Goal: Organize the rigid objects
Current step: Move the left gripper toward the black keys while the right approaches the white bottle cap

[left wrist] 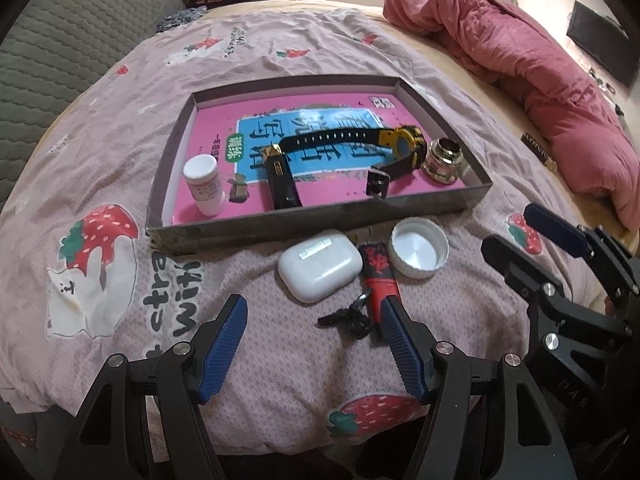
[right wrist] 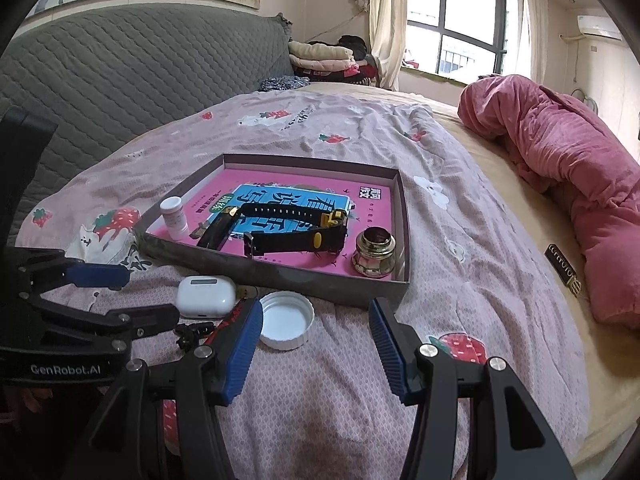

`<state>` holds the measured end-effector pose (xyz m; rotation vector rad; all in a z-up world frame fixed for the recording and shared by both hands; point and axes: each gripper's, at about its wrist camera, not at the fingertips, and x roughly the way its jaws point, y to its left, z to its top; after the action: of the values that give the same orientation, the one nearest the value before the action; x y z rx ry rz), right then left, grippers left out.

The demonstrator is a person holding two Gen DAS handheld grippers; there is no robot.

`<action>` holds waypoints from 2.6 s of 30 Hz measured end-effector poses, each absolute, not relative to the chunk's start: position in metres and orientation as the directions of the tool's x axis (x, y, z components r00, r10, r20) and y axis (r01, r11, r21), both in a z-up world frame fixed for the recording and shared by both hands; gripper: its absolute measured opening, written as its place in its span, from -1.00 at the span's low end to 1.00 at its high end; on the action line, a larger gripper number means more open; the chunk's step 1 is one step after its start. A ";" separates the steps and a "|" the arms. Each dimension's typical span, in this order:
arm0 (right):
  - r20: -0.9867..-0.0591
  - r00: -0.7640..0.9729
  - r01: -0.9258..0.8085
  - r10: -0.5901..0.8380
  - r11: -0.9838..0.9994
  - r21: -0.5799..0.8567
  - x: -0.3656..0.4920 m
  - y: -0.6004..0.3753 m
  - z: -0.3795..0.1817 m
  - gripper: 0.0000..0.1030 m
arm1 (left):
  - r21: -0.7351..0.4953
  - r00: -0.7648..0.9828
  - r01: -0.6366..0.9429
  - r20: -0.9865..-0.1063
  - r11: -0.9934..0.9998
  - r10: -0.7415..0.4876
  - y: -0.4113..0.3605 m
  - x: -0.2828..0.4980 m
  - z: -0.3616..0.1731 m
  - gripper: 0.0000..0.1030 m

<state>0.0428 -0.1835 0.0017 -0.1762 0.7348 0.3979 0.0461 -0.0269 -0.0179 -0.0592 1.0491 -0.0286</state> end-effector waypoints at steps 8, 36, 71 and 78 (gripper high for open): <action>-0.696 0.660 -0.405 0.283 0.914 -0.013 0.044 -0.185 -0.002 0.06 | -0.055 0.464 0.014 -0.884 0.998 -0.055 -0.030 0.043 -0.030 0.37; -0.765 0.577 -0.432 0.288 0.902 0.013 0.056 -0.181 -0.031 0.06 | -0.071 0.433 0.039 -0.898 0.997 -0.081 -0.032 0.052 -0.065 0.37; -0.791 0.473 -0.548 0.388 0.833 0.081 0.077 -0.174 -0.055 0.07 | -0.164 0.457 0.067 -0.872 0.984 -0.177 -0.028 0.064 -0.070 0.36; -0.789 0.460 -0.537 0.408 0.835 0.119 0.085 -0.175 -0.060 0.07 | -0.168 0.457 0.067 -0.871 0.984 -0.180 -0.028 0.065 -0.070 0.36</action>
<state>0.0852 -0.1752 -0.0601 -0.1546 0.9252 0.5846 0.0649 -0.0282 -0.0702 -0.1153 1.0858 -0.1524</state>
